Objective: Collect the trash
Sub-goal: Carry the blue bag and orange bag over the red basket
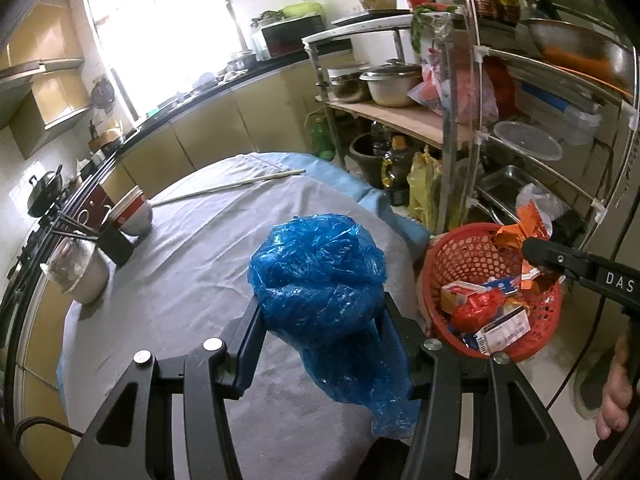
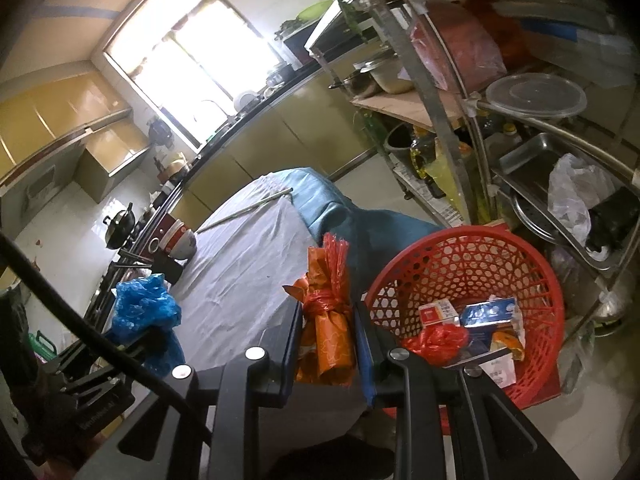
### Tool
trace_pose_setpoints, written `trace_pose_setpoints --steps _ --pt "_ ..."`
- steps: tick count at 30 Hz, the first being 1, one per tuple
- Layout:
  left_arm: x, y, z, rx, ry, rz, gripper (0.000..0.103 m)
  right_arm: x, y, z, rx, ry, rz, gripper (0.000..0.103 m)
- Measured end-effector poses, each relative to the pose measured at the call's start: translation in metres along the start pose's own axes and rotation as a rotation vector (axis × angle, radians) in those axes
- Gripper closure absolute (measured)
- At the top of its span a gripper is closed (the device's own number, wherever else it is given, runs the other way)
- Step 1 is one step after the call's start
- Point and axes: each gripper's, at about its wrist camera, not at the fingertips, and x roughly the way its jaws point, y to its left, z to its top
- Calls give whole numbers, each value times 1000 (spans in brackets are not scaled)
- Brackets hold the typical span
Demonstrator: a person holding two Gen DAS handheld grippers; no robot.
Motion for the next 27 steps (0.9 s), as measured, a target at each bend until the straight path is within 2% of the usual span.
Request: trace_pose_setpoints --steps 17,27 --pt "10 -48 14 92 5 -36 47 -19 -42 0 75 -20 -28 76" --pt "19 -73 21 116 1 -107 47 -23 -55 -4 97 -20 -52 76"
